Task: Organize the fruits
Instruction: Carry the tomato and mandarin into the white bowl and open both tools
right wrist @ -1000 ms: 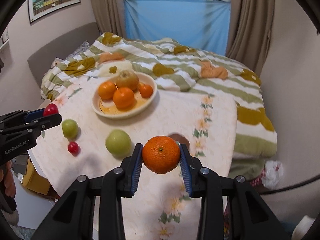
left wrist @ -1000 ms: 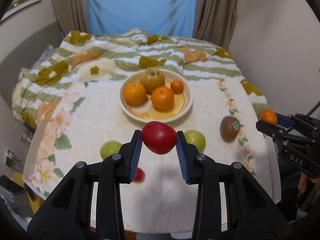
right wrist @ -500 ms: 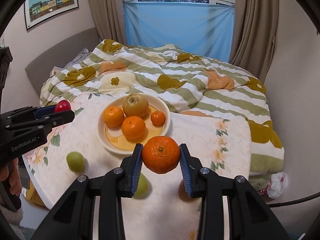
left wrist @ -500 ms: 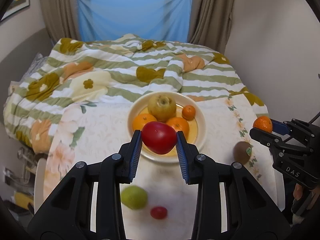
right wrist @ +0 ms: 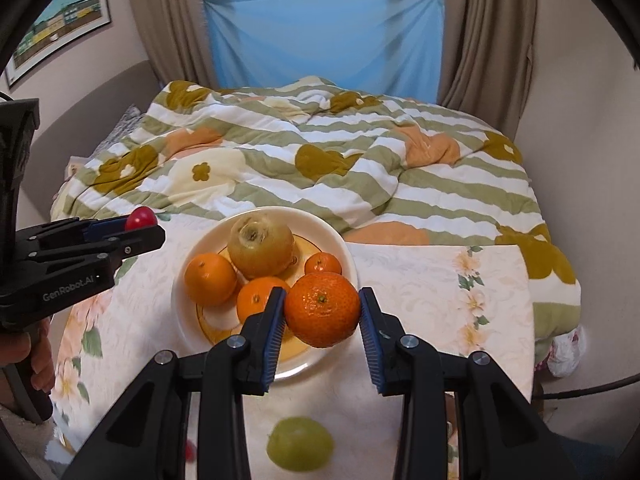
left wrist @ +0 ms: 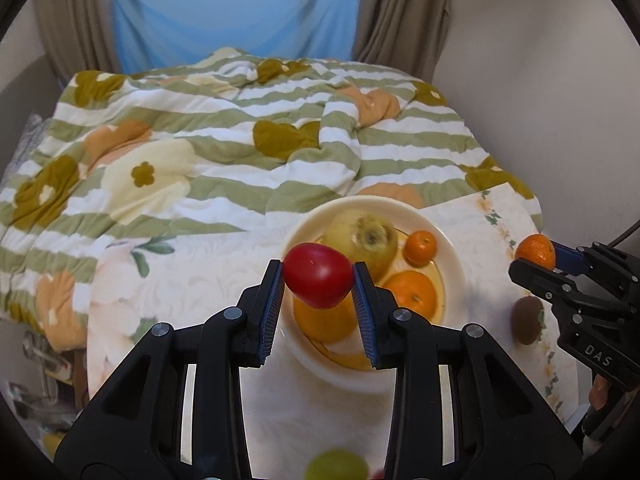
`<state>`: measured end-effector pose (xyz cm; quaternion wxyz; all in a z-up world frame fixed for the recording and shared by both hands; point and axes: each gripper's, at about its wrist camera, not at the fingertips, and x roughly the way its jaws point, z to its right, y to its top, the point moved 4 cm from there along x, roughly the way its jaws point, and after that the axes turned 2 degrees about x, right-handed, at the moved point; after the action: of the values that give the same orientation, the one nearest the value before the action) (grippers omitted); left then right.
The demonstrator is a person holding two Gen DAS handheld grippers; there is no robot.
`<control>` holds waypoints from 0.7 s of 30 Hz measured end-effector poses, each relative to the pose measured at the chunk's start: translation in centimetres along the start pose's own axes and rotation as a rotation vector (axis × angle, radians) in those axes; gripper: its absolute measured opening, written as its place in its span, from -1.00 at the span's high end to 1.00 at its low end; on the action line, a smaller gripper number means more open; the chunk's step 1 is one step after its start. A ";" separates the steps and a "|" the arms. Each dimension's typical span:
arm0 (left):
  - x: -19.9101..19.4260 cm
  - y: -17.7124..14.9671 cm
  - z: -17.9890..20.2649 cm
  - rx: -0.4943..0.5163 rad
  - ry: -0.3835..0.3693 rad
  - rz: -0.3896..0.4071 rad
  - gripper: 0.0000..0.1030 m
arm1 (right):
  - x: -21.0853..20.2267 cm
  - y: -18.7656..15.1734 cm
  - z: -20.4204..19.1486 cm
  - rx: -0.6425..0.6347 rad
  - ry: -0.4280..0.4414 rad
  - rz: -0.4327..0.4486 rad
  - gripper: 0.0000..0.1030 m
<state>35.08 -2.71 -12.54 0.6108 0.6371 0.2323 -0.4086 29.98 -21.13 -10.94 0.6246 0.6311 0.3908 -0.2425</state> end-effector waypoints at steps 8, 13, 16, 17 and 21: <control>5.4 1.2 -1.7 0.059 -0.056 -0.075 0.19 | 2.3 0.6 0.2 0.059 -0.065 -0.025 0.35; 6.6 1.5 -1.7 0.100 -0.087 -0.076 0.18 | 2.7 0.5 0.5 0.098 -0.101 -0.030 0.35; 7.4 1.6 -1.8 0.120 -0.082 -0.090 0.02 | 2.6 0.4 0.8 0.118 -0.119 -0.029 0.35; 7.4 1.6 -1.9 0.121 -0.083 -0.088 -0.12 | 2.5 0.3 0.8 0.124 -0.125 -0.030 0.35; 6.3 2.0 -2.4 0.106 -0.091 -0.031 -1.00 | 2.3 0.1 0.9 0.139 -0.142 -0.033 0.35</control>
<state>40.76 -1.93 -16.63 0.5796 0.6458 0.1921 -0.4583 31.51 -21.58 -12.77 0.6014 0.6476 0.3382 -0.3232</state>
